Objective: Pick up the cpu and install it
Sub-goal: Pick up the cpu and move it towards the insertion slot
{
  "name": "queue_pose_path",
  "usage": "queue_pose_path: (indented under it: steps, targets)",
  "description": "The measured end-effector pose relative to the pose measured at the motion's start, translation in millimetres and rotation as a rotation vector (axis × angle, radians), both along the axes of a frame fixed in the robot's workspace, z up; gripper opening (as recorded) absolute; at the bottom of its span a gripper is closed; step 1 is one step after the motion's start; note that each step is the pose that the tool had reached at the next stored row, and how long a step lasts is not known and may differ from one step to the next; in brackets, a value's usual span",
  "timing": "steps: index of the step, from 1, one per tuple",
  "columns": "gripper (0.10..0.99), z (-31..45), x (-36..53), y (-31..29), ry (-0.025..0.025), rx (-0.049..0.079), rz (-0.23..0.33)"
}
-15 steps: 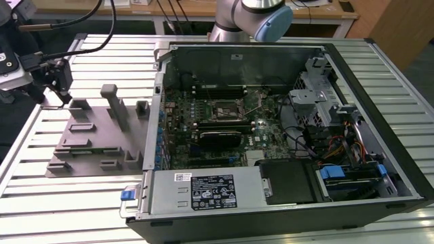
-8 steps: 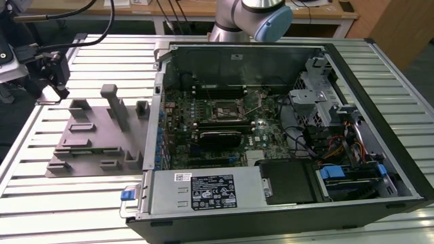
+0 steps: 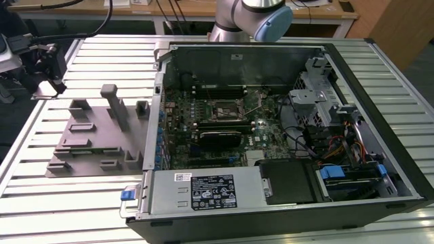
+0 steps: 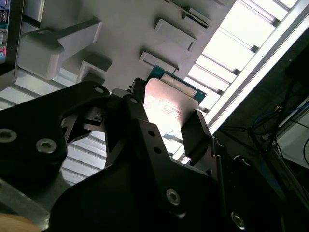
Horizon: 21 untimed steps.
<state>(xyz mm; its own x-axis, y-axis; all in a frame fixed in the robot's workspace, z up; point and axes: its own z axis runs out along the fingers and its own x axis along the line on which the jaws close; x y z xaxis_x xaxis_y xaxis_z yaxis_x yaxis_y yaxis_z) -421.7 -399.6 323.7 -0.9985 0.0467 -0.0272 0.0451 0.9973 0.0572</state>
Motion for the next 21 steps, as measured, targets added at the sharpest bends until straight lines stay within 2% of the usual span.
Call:
queue_pose_path:
  steps: [21]
  targets:
    - [0.541,40.4,0.0,3.1,-0.0023,-0.001,0.0]
